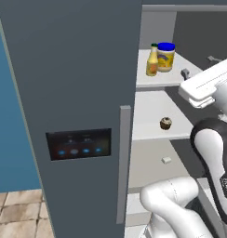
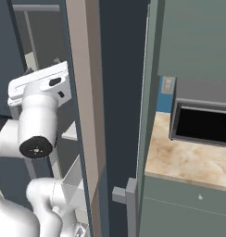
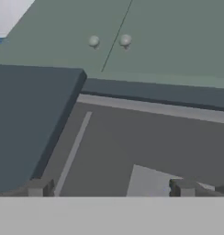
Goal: Place the mayonnaise and mustard from the counter to the top shelf of the fridge. If the existing items in the fridge are on the top shelf, move them to other shelves.
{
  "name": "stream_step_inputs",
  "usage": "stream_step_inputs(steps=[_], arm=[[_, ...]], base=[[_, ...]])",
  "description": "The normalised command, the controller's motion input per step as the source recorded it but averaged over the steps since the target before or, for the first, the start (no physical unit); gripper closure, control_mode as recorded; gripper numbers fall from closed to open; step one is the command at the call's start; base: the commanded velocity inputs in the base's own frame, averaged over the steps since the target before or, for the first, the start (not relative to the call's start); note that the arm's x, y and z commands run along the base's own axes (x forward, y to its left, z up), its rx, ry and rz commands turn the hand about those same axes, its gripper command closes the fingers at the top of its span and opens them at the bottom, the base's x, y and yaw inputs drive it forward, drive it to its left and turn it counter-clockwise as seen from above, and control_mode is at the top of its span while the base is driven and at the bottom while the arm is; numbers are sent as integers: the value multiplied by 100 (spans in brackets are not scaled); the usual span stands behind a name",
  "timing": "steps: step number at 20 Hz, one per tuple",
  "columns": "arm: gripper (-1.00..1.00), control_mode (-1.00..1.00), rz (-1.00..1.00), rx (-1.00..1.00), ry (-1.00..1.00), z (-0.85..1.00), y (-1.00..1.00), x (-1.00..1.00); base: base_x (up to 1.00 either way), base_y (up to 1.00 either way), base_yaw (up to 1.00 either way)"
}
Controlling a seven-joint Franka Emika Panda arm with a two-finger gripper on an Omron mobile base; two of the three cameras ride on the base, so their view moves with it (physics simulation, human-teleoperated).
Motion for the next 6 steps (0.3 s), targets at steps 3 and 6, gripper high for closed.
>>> stream_step_inputs(steps=[3,6], arm=[[-100,-100,25,-14,-19,11,37,-100],[-100,-100,0,0,-13,15,0,-5]], base=[[0,0,0],[0,0,0]])
